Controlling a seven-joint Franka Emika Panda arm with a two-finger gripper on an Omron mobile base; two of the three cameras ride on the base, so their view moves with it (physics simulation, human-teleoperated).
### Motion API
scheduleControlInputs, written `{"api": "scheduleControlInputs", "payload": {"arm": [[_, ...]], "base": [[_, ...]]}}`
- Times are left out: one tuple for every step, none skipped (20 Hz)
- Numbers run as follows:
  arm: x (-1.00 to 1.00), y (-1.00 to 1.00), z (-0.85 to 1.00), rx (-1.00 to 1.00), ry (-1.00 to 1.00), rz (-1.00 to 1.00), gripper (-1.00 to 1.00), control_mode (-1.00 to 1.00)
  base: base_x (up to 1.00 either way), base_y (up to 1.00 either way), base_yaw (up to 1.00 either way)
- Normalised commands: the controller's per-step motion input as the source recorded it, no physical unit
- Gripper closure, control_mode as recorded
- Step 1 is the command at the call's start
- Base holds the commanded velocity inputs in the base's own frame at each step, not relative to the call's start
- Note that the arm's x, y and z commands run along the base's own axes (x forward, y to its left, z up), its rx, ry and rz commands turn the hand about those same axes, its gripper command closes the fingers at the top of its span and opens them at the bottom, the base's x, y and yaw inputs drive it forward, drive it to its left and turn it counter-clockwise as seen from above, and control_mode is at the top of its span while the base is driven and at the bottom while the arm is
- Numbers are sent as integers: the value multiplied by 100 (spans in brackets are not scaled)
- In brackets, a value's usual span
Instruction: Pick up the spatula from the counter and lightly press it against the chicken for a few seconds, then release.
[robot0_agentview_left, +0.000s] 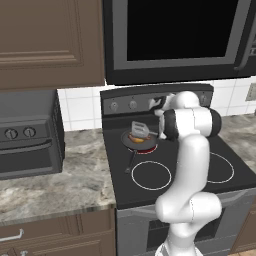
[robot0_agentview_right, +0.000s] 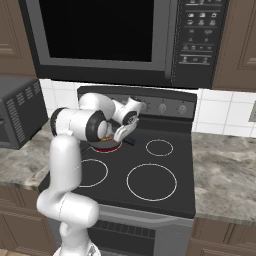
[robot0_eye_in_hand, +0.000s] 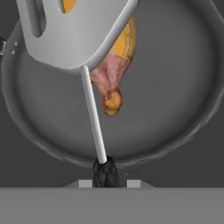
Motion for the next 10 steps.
{"api": "scheduleControlInputs", "payload": {"arm": [[-14, 0, 0, 0, -13, 6, 100, -100], [-14, 0, 0, 0, -13, 6, 100, -100], [-15, 0, 0, 0, -13, 6, 100, -100], [-14, 0, 0, 0, -14, 6, 100, -100], [-14, 0, 0, 0, -14, 6, 100, -100], [-16, 0, 4, 0, -15, 7, 100, -100], [-17, 0, 4, 0, -15, 7, 100, -100], [-19, 0, 4, 0, -16, 7, 100, -100], [-16, 0, 4, 1, -15, 7, 100, -100], [-18, 0, 6, 0, -16, 7, 100, -100]], "base": [[0, 0, 0], [0, 0, 0], [0, 0, 0], [0, 0, 0], [0, 0, 0], [0, 0, 0], [0, 0, 0], [0, 0, 0], [0, 0, 0], [0, 0, 0]]}}
